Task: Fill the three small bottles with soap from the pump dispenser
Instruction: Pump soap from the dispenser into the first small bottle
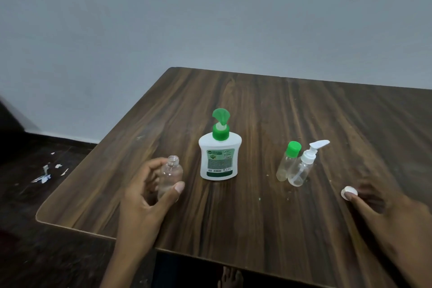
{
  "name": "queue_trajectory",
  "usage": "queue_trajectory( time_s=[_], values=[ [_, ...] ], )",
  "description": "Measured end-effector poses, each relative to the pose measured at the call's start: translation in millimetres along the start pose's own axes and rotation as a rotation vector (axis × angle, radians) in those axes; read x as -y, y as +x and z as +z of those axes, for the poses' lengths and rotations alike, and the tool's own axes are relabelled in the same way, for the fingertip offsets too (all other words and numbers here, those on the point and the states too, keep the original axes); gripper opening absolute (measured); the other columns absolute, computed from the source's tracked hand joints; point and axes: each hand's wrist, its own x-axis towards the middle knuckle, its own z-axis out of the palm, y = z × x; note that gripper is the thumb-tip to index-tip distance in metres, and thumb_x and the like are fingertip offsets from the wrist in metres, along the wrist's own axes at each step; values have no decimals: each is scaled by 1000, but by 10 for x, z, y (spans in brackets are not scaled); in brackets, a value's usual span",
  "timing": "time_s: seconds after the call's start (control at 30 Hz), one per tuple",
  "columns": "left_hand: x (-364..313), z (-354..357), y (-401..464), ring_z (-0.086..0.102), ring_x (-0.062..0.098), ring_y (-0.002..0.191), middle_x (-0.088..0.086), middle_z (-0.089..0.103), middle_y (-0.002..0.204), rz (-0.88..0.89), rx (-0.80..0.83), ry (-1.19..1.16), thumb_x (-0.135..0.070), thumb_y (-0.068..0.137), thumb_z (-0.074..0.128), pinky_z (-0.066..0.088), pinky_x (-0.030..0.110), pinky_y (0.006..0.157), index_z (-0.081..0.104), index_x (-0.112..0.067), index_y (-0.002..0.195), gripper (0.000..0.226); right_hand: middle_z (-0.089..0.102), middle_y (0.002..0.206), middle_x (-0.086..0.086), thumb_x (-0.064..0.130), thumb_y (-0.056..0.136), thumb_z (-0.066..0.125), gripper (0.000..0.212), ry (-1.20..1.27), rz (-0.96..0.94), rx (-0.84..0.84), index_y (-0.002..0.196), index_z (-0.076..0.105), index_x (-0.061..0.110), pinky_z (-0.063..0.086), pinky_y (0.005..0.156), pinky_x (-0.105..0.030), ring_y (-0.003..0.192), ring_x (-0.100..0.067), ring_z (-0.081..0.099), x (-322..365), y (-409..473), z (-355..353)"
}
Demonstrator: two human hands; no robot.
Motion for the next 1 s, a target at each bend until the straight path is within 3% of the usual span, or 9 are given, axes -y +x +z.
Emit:
queue_trajectory(
  time_s=[0.07,0.17,0.27,0.43,0.57,0.63,0.73,0.9,1.0],
  values=[
    [9,9,-11,78,21,104,2,80,115,-3,7,4,-46,79,81,64,46,89,70,-26,125,52,77,87,1,68,84,64,37,-53,7,-6,93,78,34,56,78,-41,86,-33,71,-42,28,15],
    [5,19,-13,78,20,104,1,80,115,-4,15,6,-46,79,81,62,46,90,71,-28,124,49,71,91,9,68,92,59,29,15,22,61,94,69,41,47,75,-23,89,-23,69,-307,94,127],
    [-8,22,-19,78,19,103,-1,80,115,-2,18,8,-46,80,81,63,47,89,71,-27,123,49,75,100,12,76,89,59,28,63,-3,46,99,71,52,50,81,-30,99,-20,71,-429,112,188],
    [-50,28,-17,77,14,103,-8,80,112,0,40,36,-49,79,80,64,35,85,70,-34,119,44,80,100,-2,37,90,76,17,-57,-58,-20,99,84,26,55,81,-46,98,-34,73,140,-72,-10],
    [-38,4,-5,78,16,101,-7,80,111,-14,44,10,-48,79,79,64,41,85,71,-29,121,47,76,94,21,56,86,72,20,39,-57,69,104,76,48,53,81,-36,95,-6,70,161,-83,-177],
    [-48,-7,-2,78,15,100,-8,80,111,-12,45,-8,-48,79,79,64,38,86,70,-26,122,48,73,103,28,73,82,69,43,122,-64,84,122,67,55,54,89,-31,103,0,67,-67,-16,-251],
    [-68,-13,11,78,14,101,-7,79,111,1,54,-30,-47,81,78,63,29,87,70,-26,122,47,68,119,25,80,87,54,53,119,-229,86,133,57,53,50,92,-27,113,-8,66,2,121,-592],
    [-84,-4,13,77,16,102,-6,79,112,10,69,-26,-45,83,78,62,27,86,70,-27,122,44,70,110,26,37,94,70,29,182,-590,0,122,66,46,55,95,-33,100,3,68,1571,163,-854],
    [-109,-3,19,77,14,104,-8,79,114,30,55,-29,-41,83,81,62,26,88,70,-27,122,43,65,128,28,32,88,73,45,97,-862,273,130,63,47,49,97,-23,114,8,61,2300,192,-706]
  ],
)
